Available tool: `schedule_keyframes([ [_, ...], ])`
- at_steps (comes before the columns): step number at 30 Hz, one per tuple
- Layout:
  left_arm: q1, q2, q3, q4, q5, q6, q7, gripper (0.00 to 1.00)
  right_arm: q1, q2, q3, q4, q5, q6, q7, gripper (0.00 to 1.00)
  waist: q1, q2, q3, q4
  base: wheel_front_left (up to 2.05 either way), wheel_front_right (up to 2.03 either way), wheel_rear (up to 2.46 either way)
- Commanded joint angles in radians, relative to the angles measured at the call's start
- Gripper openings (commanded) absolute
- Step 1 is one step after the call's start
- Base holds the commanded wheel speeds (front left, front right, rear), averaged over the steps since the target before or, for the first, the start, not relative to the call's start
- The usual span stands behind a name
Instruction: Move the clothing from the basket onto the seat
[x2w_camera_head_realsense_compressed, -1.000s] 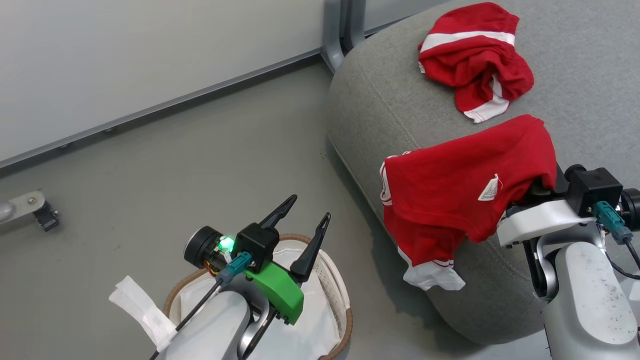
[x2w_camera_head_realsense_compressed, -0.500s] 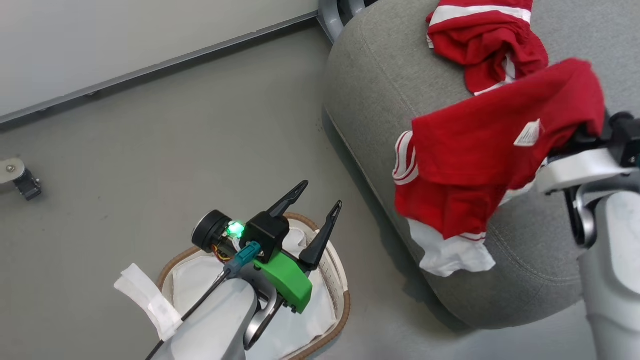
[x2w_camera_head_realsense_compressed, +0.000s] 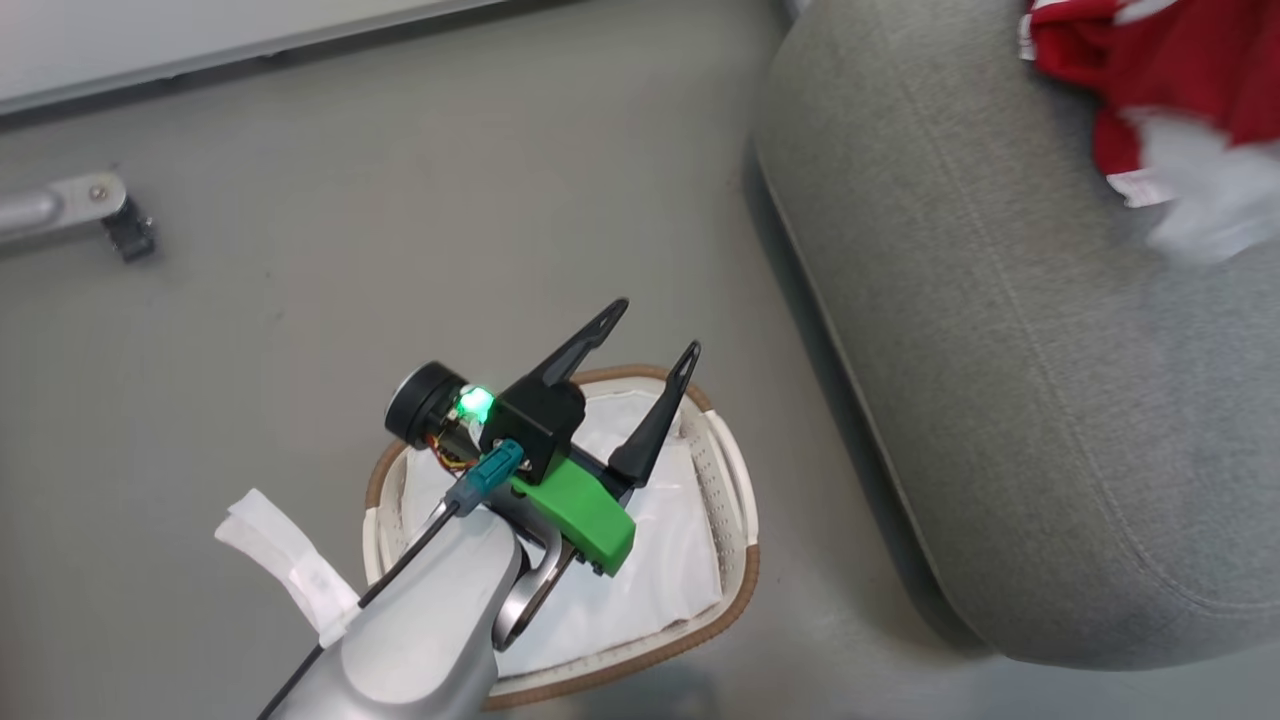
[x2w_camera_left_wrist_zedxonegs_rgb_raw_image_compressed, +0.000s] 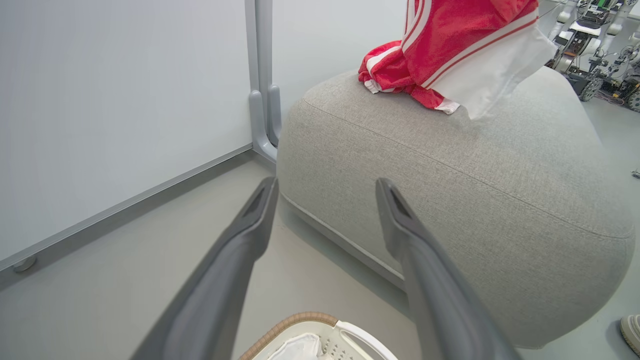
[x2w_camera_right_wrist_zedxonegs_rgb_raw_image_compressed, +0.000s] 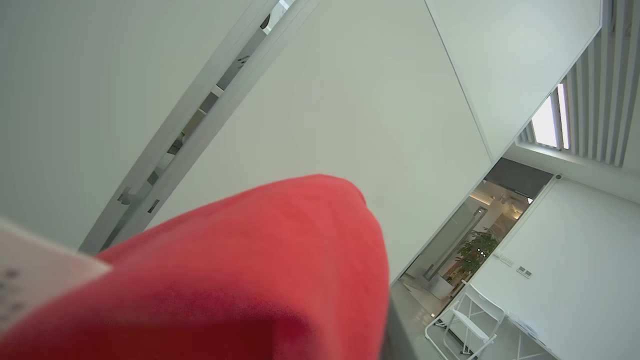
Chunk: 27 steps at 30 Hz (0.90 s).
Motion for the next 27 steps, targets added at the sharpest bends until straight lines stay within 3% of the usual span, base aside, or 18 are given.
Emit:
schedule_keyframes([
  [1,-0.027,-0.005,0.004,-0.011,0.014,-0.003,0.0,1.0,-0.038,-0.045,0.003,0.017,-0.022,-0.001,0.01,0.0,-0.0001,0.012,0.081,0.077,0.0,0.0,0.0],
  [5,-0.057,-0.009,-0.003,-0.031,0.025,-0.003,0.0,1.0,-0.152,-0.134,-0.03,0.074,-0.043,-0.001,0.029,0.0,-0.0001,0.012,0.143,0.123,0.0,0.0,0.0],
  [8,-0.085,-0.013,0.001,-0.042,0.038,-0.003,0.0,1.0,-0.19,-0.159,-0.084,0.129,-0.07,-0.001,0.025,0.0,-0.0001,0.012,0.193,0.15,0.0,0.0,0.0],
  [18,-0.131,-0.002,0.007,-0.042,0.087,-0.003,0.0,1.0,-0.069,-0.036,-0.257,0.413,-0.198,-0.001,-0.024,0.0,-0.0001,0.012,0.297,0.17,0.0,0.0,0.0],
  [26,-0.11,0.01,0.006,-0.03,0.086,-0.003,0.0,1.0,0.016,0.051,-0.332,0.497,-0.287,-0.001,-0.054,0.0,-0.0001,0.012,0.292,0.14,0.0,0.0,0.0],
  [27,-0.109,0.012,0.007,-0.027,0.085,-0.003,0.0,1.0,0.022,0.063,-0.338,0.497,-0.295,-0.001,-0.053,0.04,-0.0001,0.012,0.29,0.134,0.0,0.0,0.0],
])
